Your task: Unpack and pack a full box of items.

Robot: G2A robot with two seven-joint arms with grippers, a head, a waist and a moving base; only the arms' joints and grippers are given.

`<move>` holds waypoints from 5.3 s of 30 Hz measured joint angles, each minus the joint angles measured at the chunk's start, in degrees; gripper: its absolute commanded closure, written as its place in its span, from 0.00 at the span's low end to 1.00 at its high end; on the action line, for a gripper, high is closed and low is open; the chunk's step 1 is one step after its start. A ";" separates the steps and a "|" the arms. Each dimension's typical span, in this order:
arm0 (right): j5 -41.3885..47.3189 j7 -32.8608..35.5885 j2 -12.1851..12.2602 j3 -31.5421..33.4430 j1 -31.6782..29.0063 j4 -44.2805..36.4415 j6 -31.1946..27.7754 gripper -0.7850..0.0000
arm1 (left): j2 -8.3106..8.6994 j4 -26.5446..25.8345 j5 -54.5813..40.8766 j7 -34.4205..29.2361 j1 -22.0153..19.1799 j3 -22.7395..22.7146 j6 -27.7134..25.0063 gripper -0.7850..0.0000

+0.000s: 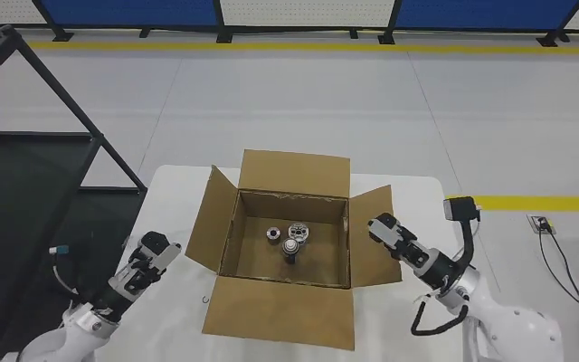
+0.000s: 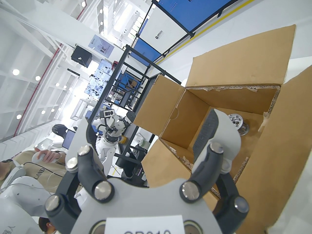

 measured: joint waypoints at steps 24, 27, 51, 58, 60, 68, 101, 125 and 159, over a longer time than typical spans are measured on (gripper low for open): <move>5.94 12.75 5.79 4.68 10.89 20.02 4.26 0.00 | 0.67 0.16 7.91 -8.55 -10.66 16.49 2.86 0.00; 8.70 16.02 6.25 3.06 11.50 20.63 3.59 0.00 | 0.63 1.31 7.21 -9.76 -12.41 18.63 3.78 0.00; 10.44 5.69 7.16 -16.37 15.06 28.94 1.21 0.00 | 0.66 6.99 6.22 -9.98 -18.10 25.62 6.05 0.00; 6.93 1.67 7.49 -19.75 14.73 29.49 -0.70 0.00 | 0.78 7.58 5.79 -8.89 -17.89 25.80 6.00 0.00; 5.92 1.03 7.60 -20.50 14.67 29.46 -0.96 0.00 | 0.82 7.78 5.80 -9.00 -17.99 25.92 6.17 0.00; 2.06 -1.23 8.06 -23.46 14.86 29.26 -1.99 0.00 | 0.91 9.02 6.08 -8.94 -18.56 26.82 6.72 0.00; 6.95 -2.48 10.29 -24.30 14.81 27.15 -2.88 0.00 | 1.53 7.22 4.86 -6.89 -17.68 26.11 4.30 0.00; 10.85 -9.33 11.87 -19.48 28.17 41.53 1.93 0.00 | 5.31 2.88 -18.07 -22.41 6.85 -3.81 -16.14 0.00; 9.74 -23.00 8.07 -30.24 50.24 84.01 -16.02 0.00 | 9.05 6.89 -20.69 -34.39 8.81 -1.48 -15.61 0.00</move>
